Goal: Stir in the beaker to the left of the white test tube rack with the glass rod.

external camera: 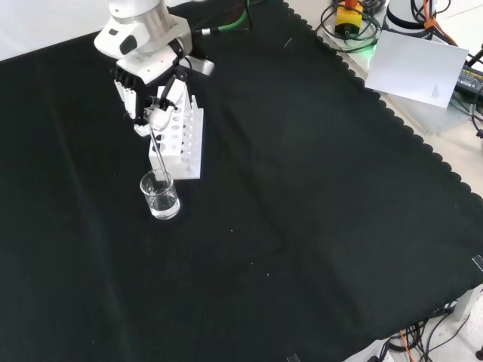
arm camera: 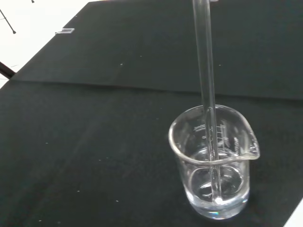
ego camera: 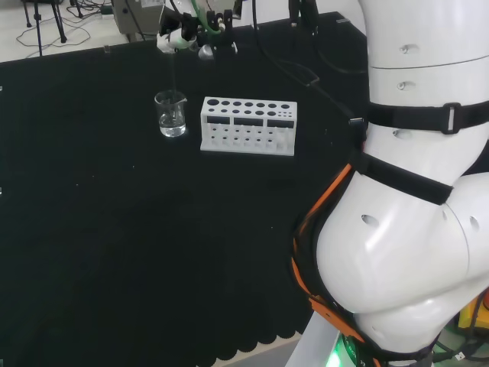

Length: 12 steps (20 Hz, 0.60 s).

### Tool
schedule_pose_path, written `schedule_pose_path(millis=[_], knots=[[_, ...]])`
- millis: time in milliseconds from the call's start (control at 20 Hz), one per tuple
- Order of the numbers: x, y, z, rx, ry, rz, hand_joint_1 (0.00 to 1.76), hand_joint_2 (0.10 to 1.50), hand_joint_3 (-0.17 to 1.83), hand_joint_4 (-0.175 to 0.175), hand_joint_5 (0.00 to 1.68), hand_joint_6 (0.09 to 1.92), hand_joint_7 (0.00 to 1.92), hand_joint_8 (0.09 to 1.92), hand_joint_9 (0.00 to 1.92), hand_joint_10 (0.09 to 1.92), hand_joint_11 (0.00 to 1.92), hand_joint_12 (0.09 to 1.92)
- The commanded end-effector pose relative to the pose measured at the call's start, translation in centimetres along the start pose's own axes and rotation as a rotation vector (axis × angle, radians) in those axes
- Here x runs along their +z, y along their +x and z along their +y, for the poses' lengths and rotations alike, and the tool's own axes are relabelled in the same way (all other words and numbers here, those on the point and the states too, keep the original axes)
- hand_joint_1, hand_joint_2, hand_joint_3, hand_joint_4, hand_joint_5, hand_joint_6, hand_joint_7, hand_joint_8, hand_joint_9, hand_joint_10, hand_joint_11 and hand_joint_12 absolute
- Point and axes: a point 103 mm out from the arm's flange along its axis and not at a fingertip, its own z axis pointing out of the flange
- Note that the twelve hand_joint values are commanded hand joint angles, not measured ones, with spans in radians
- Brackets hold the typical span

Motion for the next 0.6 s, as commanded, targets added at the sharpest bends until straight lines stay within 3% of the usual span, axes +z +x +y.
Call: schedule_pose_path(millis=[50,300,600], knots=[[0.49,2.88,1.27,-0.041,-0.012,0.007,1.30,1.10,-0.14,-0.175,1.17,0.39,1.18,1.01,1.69,0.80,1.47,1.10],[0.54,3.37,1.93,-0.058,-0.029,0.012,1.30,1.10,-0.14,-0.175,1.17,0.39,1.18,1.00,1.69,0.80,1.47,1.10],[-0.13,3.30,1.43,-0.039,-0.052,-0.003,1.30,1.10,-0.14,-0.175,1.17,0.39,1.18,1.00,1.69,0.80,1.47,1.10]])
